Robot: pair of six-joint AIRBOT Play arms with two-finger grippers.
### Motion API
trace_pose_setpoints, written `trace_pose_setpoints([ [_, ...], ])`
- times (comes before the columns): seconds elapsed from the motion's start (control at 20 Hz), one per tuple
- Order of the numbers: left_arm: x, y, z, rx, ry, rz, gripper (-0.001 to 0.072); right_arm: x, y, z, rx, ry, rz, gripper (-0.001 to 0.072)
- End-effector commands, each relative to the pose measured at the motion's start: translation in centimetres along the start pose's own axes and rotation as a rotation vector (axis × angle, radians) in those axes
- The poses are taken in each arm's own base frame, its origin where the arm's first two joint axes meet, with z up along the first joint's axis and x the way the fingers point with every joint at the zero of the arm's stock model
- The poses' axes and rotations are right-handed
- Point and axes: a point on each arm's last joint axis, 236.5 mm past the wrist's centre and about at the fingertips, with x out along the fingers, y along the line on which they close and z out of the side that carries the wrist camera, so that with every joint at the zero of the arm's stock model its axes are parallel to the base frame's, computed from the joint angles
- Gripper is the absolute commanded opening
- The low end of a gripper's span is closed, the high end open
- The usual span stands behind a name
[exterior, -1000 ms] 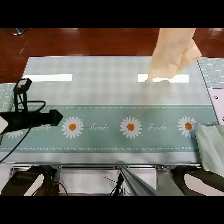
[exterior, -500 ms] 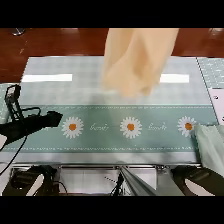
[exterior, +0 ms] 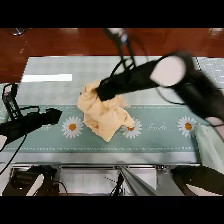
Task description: Fold the shirts.
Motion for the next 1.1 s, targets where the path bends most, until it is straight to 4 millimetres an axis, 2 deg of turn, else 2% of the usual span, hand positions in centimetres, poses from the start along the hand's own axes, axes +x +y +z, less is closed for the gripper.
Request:
trace_pose_setpoints([
  [0.0,0.0,0.0,0.0,0.002,-0.002,0.0,0.0703,8.2,0.1,-6.5,0.128,0.19,0.037,0.0028],
  [0.15,0.0,0.0,0.0,-0.003,-0.001,-0.001,0.0702,11.2,1.0,-7.9,0.225,0.236,0.11,0.003],
  [0.2,0.0,-0.2,0.0,-0.034,0.0,-0.01,0.0702,11.4,1.9,-7.9,0.24,0.239,0.149,0.0099],
  [0.3,0.0,-0.9,-0.1,-0.067,0.004,-0.04,0.0703,10.8,3.0,-7.1,0.226,0.221,0.203,0.0631],
  [0.4,-0.1,-1.7,-0.4,-0.092,0.018,-0.072,0.0703,8.8,1.2,-5.2,0.231,0.177,0.189,0.0627],
  [0.45,-0.3,-1.9,-0.6,-0.089,0.033,-0.074,0.0703,7.0,-1.0,-3.9,0.244,0.142,0.159,0.0626],
  [0.55,-0.9,-1.8,-0.5,-0.052,0.055,-0.066,0.0703,1.6,-6.9,-1.9,0.288,0.079,0.074,0.0626],
  [0.65,-1.9,0.0,1.4,-0.038,0.005,0.005,0.0703,-5.1,-13.2,-1.7,0.338,0.034,-0.056,0.0618],
  [0.7,-2.3,1.4,2.4,-0.067,-0.023,0.043,0.0702,-8.4,-16.2,-2.2,0.361,0.011,-0.142,0.0618],
  [0.75,-2.3,2.6,2.4,-0.117,-0.012,0.069,0.0702,-11.8,-19.2,-3.0,0.391,-0.022,-0.241,0.0618],
  [0.8,-1.7,3.2,1.0,-0.157,0.057,0.067,0.0702,-14.5,-21.6,-4.1,0.438,-0.06,-0.323,0.0618],
  [0.85,-0.8,2.9,-1.2,-0.186,0.161,0.023,0.0701,-16.5,-23.5,-5.5,0.494,-0.099,-0.376,0.0618],
  [0.9,0.5,1.7,-3.6,-0.208,0.271,-0.065,0.0701,-17.6,-24.9,-7.4,0.557,-0.131,-0.404,0.0618],
  [0.95,1.7,0.3,-5.4,-0.237,0.357,-0.165,0.0701,-17.6,-25.7,-9.3,0.619,-0.149,-0.412,0.0618],
  [1.05,3.7,-2.3,-7.0,-0.301,0.433,-0.337,0.0701,-15.5,-26.2,-14.0,0.744,-0.13,-0.384,0.0618],
])
